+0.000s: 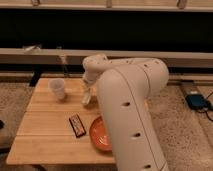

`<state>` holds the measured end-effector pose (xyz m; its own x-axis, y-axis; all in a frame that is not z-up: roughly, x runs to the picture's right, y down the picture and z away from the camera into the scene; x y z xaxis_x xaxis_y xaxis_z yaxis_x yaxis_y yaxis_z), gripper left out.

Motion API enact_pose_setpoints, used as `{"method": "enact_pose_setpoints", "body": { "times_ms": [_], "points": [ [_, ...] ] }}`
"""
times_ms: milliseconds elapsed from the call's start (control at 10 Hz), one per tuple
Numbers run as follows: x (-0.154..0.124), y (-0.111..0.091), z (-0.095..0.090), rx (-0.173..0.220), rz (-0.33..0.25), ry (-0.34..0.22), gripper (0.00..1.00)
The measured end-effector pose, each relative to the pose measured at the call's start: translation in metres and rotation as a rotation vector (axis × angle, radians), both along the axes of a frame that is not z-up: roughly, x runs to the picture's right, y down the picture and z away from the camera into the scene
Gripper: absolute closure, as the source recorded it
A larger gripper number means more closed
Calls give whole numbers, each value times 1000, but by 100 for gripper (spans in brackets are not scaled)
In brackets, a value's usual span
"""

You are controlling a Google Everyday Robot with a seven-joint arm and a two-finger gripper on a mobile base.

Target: Wipe the white sponge on the table

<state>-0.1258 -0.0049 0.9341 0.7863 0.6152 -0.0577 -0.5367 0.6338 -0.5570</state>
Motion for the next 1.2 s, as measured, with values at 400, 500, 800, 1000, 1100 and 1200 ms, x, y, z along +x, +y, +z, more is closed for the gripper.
{"method": "enact_pose_setpoints", "body": {
  "times_ms": [400,500,800,1000,1100,1200],
  "points": [
    [-21,2,13,6,-13,-32,100],
    [-25,2,18,11,-9,-36,100],
    [-31,-3,31,37,23,-49,100],
    [-29,-13,35,55,55,-58,100],
    [-33,-17,34,66,66,-72,100],
    [-34,-17,33,67,68,-75,100]
  ]
}}
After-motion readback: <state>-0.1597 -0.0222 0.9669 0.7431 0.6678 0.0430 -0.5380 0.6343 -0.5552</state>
